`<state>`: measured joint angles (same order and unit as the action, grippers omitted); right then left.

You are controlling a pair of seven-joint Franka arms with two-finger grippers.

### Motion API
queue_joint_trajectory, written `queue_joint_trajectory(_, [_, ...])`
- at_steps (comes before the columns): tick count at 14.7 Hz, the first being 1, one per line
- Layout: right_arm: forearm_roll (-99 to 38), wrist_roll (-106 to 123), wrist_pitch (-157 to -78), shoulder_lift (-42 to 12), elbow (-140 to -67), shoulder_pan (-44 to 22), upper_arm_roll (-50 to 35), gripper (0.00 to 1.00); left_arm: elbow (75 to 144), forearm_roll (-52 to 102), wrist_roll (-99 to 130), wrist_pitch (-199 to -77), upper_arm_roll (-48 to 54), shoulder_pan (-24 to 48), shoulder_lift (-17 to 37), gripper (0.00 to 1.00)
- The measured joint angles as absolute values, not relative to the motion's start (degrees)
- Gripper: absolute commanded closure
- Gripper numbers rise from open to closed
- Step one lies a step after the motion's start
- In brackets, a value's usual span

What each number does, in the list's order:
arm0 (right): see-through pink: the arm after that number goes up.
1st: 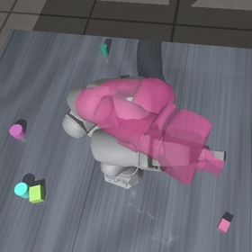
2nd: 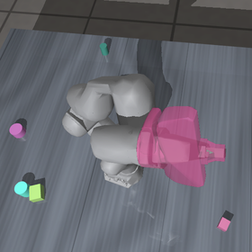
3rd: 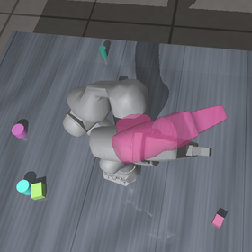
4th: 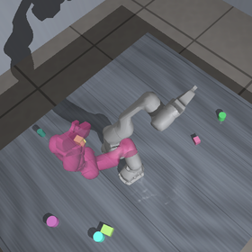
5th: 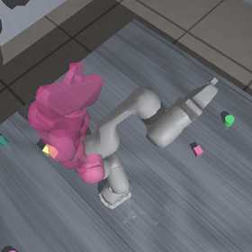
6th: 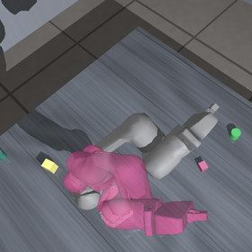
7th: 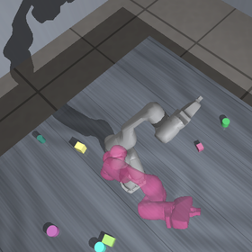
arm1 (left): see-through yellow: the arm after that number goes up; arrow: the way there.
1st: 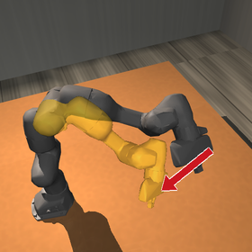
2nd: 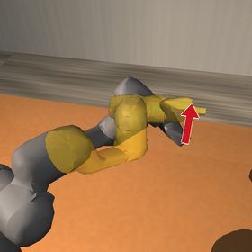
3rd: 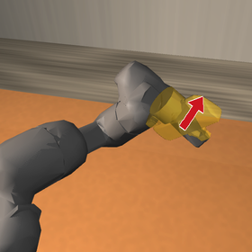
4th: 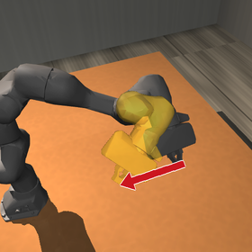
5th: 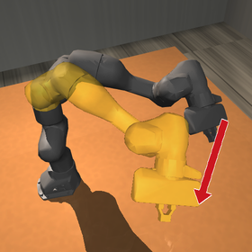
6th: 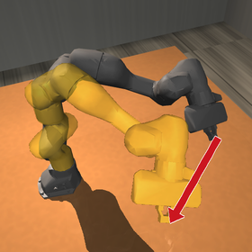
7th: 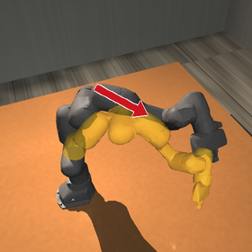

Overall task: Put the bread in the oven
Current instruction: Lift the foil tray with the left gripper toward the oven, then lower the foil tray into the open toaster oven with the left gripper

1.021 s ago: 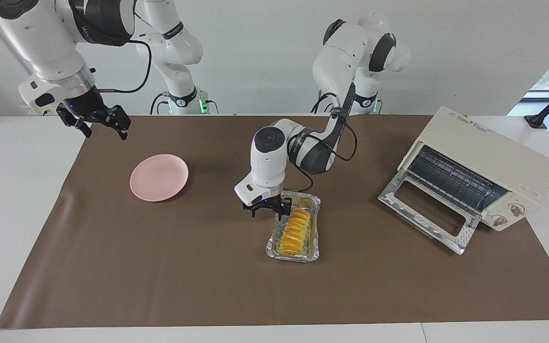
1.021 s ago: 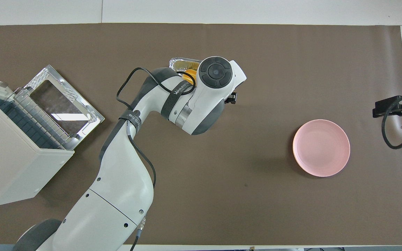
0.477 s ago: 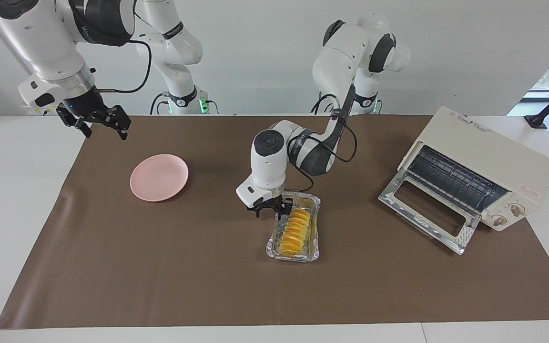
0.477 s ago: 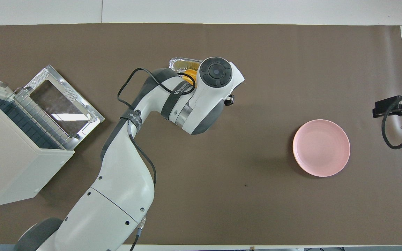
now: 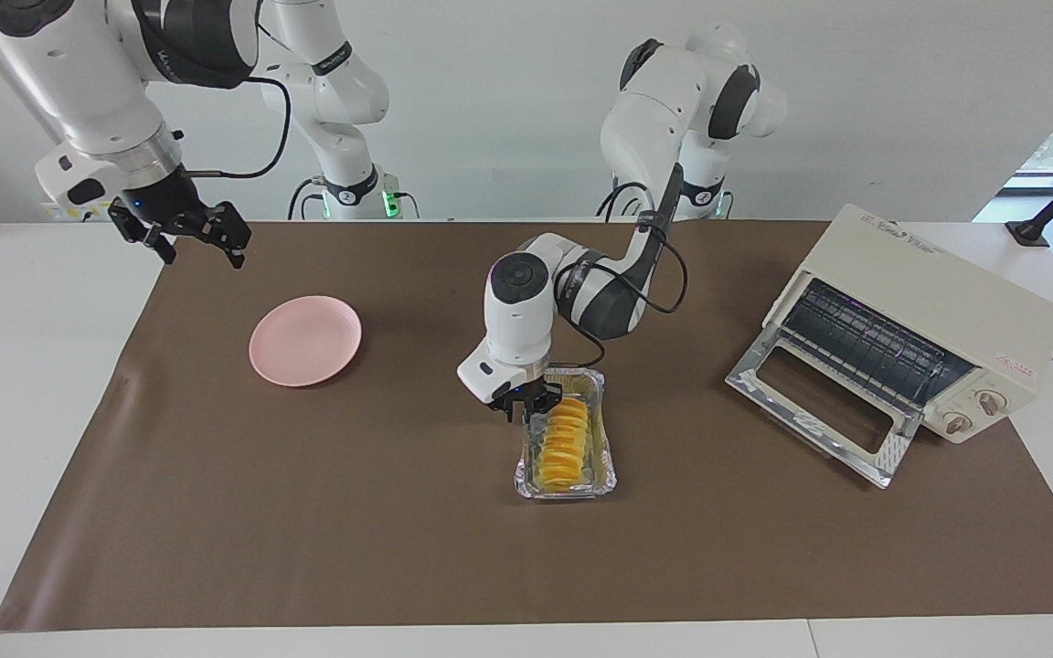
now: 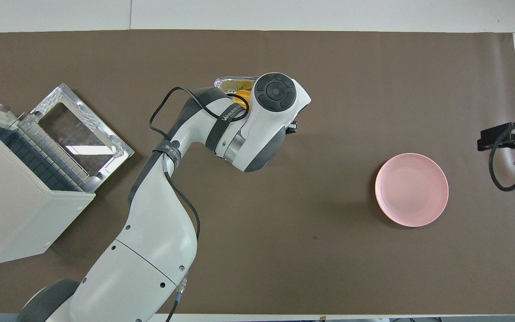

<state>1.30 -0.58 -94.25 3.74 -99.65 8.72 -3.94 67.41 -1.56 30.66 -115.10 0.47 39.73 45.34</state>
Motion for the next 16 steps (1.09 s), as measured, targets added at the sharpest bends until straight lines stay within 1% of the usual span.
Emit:
queue_joint_trajectory(4, [1.3, -0.6, -94.3, 3.7, -99.6, 8.7, -3.9, 0.0, 67.5, -1.5, 31.6, -115.3, 0.5, 39.2, 45.3, 1.0])
queue_joint_trajectory(9, [1.3, -0.6, -94.3, 3.7, -99.6, 8.7, -3.9, 0.0, 67.3, -1.5, 43.3, -115.1, -1.0, 39.3, 45.2, 1.0])
queue_joint_trajectory(12, [1.3, -0.6, -94.3, 3.7, -99.6, 8.7, -3.9, 0.0, 66.9, -1.5, 46.6, -112.9, -3.6, 39.0, 43.4, 1.0])
queue_joint_trajectory(16, [1.3, -0.6, -94.3, 3.7, -99.6, 8.7, -3.9, 0.0, 66.9, -1.5, 58.5, -109.2, -6.9, 38.6, 40.9, 1.0])
